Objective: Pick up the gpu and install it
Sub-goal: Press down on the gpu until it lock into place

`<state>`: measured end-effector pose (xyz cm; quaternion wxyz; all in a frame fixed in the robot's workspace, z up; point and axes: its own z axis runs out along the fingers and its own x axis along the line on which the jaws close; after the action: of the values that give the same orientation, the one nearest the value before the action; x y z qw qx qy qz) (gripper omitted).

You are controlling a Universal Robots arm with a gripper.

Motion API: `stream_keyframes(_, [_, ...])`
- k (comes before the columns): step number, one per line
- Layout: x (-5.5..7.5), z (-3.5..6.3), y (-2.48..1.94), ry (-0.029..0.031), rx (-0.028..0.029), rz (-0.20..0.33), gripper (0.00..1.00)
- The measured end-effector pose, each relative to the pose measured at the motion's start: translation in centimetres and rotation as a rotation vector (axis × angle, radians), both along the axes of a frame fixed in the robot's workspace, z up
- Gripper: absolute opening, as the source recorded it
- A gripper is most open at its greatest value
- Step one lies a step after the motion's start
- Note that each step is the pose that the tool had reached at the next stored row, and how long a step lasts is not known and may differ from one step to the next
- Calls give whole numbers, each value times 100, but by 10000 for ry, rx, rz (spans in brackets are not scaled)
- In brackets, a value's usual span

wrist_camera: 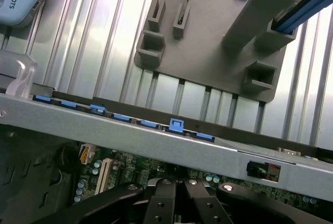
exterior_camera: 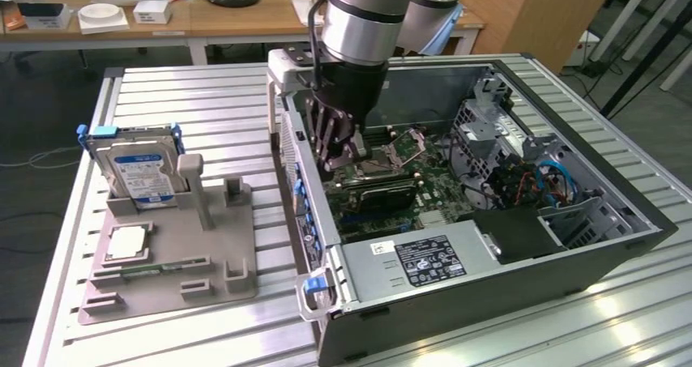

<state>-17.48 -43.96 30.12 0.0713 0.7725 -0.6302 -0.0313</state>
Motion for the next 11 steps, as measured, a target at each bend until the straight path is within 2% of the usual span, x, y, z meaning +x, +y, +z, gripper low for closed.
stream_keyframes(11, [-10,-1,-6,0,-32,2,11])
